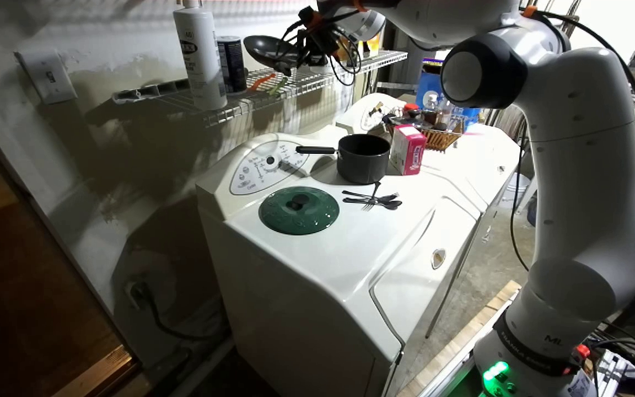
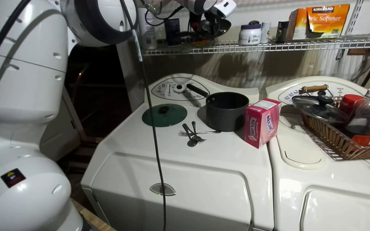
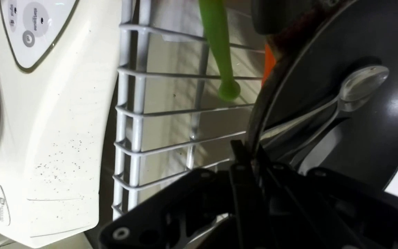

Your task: Put the pan on top of the black pot.

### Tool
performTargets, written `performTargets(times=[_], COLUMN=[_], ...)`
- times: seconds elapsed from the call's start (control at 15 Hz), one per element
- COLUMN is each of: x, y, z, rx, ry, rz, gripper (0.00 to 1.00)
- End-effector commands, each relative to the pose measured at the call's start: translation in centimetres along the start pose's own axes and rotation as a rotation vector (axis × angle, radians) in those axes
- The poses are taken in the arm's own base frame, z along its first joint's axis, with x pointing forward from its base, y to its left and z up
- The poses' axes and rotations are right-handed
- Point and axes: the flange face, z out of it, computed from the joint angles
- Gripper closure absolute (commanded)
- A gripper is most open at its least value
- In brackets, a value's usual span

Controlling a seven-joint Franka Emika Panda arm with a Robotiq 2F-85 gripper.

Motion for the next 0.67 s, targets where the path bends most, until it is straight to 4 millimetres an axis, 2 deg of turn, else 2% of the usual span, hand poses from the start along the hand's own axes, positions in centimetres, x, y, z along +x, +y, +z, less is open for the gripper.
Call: performTargets(times=[0.0, 0.33, 0.6], x=[-0.2, 0.2, 1.2], y=[-1.6, -1.1, 0.3], z=[-3.8, -7.8, -11.0], rx=[0.023, -0.003, -0.040], ry=[0.027, 0.012, -0.029], rz=[-0.041, -0.051, -0.039], gripper=[0.98, 0.98, 0.98])
